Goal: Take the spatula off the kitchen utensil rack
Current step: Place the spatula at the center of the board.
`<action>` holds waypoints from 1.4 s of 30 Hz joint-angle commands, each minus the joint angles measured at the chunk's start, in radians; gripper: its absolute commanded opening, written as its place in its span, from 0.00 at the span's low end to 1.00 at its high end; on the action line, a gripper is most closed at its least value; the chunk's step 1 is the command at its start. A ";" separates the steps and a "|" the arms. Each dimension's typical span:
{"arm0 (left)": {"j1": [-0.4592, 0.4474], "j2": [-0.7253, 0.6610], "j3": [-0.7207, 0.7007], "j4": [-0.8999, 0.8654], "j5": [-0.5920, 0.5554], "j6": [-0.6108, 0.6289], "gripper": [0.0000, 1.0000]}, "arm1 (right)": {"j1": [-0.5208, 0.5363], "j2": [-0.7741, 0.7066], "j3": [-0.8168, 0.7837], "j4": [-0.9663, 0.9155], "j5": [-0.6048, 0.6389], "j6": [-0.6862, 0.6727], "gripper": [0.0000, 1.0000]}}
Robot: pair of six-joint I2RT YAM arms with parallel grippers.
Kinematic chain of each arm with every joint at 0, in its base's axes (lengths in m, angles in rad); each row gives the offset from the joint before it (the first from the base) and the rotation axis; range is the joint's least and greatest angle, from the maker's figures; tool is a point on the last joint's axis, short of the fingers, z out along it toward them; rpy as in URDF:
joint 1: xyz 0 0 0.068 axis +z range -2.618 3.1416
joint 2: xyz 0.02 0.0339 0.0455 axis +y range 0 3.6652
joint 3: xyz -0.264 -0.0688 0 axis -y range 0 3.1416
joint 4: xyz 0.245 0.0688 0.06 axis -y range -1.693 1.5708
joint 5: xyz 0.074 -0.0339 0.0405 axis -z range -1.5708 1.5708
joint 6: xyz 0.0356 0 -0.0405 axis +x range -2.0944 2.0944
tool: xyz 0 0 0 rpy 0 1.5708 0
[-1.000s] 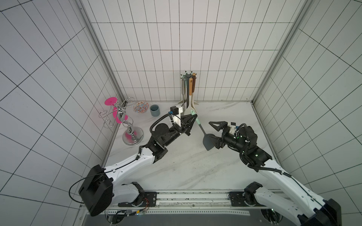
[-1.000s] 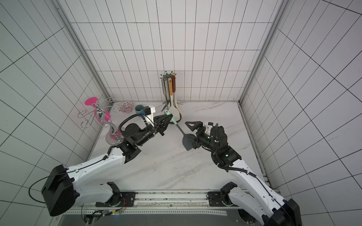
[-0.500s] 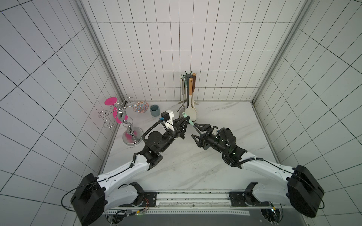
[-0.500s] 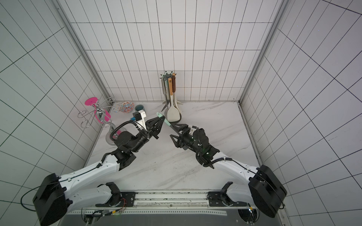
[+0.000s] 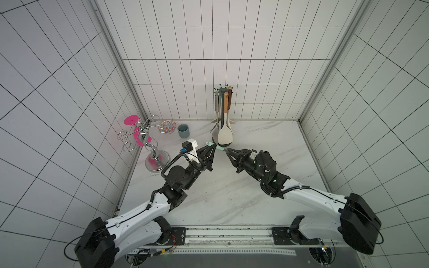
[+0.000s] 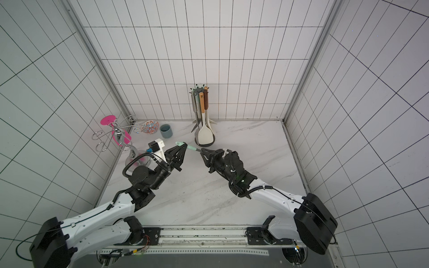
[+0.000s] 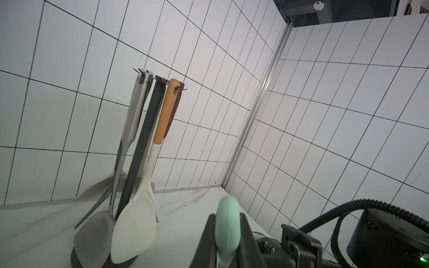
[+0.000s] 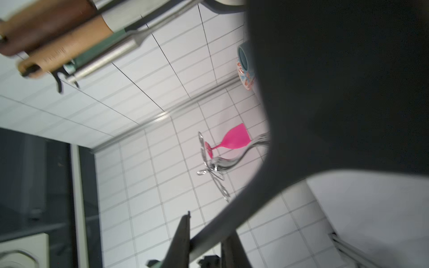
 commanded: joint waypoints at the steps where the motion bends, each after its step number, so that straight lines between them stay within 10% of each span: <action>1: -0.016 -0.013 -0.003 0.028 0.021 -0.004 0.00 | 0.029 0.037 0.072 0.015 -0.030 0.095 0.00; 5: -0.016 -0.022 -0.007 0.003 0.036 -0.022 0.00 | 0.030 0.026 0.071 -0.026 0.021 0.052 0.00; 11: -0.017 -0.046 0.012 -0.107 0.050 -0.060 0.65 | -0.003 -0.063 0.027 -0.193 0.116 -0.110 0.00; 17: -0.017 -0.102 0.024 -0.273 0.005 -0.066 0.98 | -0.121 -0.185 0.036 -0.443 0.097 -0.424 0.00; 23: -0.014 -0.143 0.069 -0.470 -0.033 -0.055 0.98 | -0.283 -0.204 0.088 -0.685 0.003 -0.851 0.00; 33: -0.014 -0.072 0.101 -0.606 -0.046 -0.038 0.98 | -0.360 -0.144 0.247 -1.041 0.216 -1.594 0.00; 42: -0.012 -0.049 0.048 -0.568 -0.183 0.033 0.98 | -0.464 -0.045 0.314 -1.137 0.144 -1.923 0.00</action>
